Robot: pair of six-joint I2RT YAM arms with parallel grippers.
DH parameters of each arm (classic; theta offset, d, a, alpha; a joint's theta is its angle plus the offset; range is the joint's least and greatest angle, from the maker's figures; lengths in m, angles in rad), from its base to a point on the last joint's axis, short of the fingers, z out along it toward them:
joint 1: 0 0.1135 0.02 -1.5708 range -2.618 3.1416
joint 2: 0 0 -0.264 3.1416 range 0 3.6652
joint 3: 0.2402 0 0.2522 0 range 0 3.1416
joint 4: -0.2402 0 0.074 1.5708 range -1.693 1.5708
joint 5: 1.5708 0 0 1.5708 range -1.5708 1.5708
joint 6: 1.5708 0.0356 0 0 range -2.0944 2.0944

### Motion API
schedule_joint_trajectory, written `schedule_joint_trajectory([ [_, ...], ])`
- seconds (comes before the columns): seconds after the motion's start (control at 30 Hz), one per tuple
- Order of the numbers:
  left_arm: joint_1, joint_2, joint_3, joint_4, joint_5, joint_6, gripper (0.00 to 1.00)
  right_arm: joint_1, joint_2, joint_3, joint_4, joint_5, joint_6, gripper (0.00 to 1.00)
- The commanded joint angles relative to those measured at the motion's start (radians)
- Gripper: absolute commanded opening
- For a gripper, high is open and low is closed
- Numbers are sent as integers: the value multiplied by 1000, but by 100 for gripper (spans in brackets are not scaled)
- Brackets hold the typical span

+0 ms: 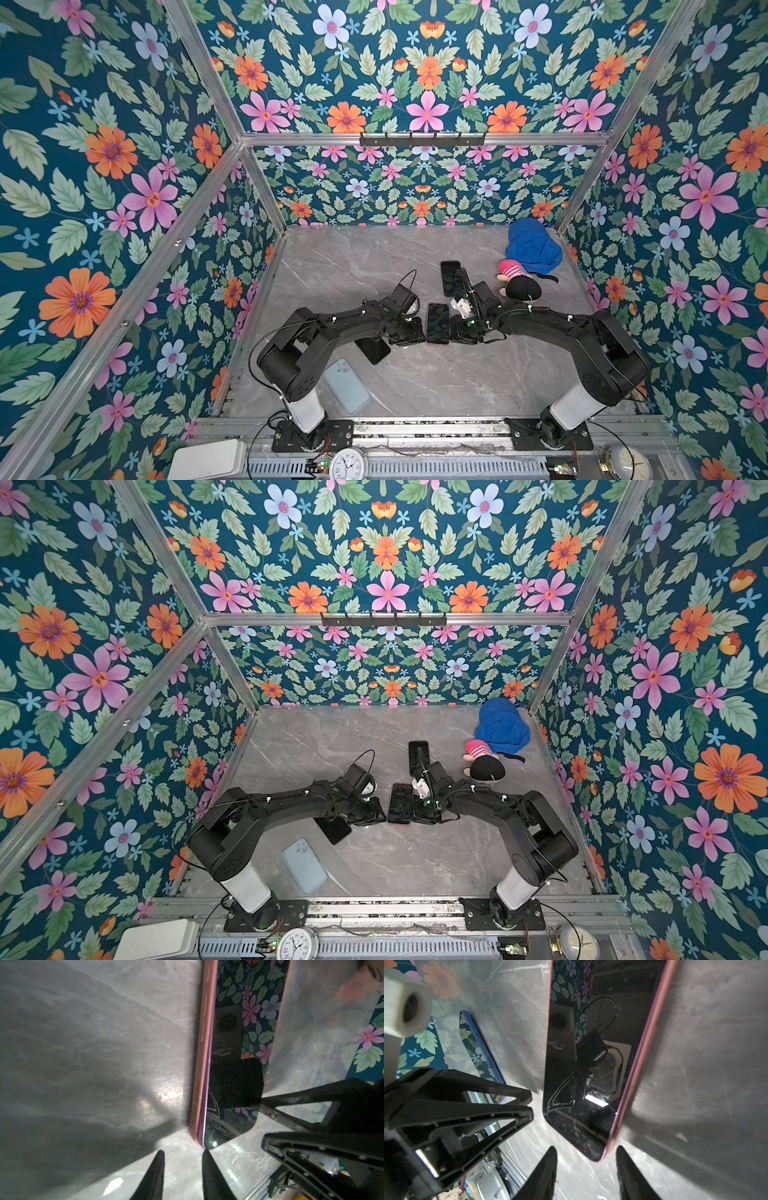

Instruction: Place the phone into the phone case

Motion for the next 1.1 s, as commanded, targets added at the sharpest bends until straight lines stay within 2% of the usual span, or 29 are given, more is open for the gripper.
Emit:
schedule_joint_trajectory([
  [0.0,0,11,0,37,2,-5,31,1,14,4,15,0,14,47],
  [0.27,-1,9,-9,74,11,-13,30,1,19,1,30,-11,22,47],
  [0.37,0,21,-8,96,21,-15,21,1,56,2,39,-19,26,47],
  [0.6,-2,33,-6,116,38,-22,19,4,77,-3,55,-27,30,46],
  [0.83,-2,54,-20,125,51,-25,5,4,80,-6,60,-30,30,45],
  [1.07,-1,65,-24,124,55,-25,4,8,81,-9,67,-31,35,45],
])
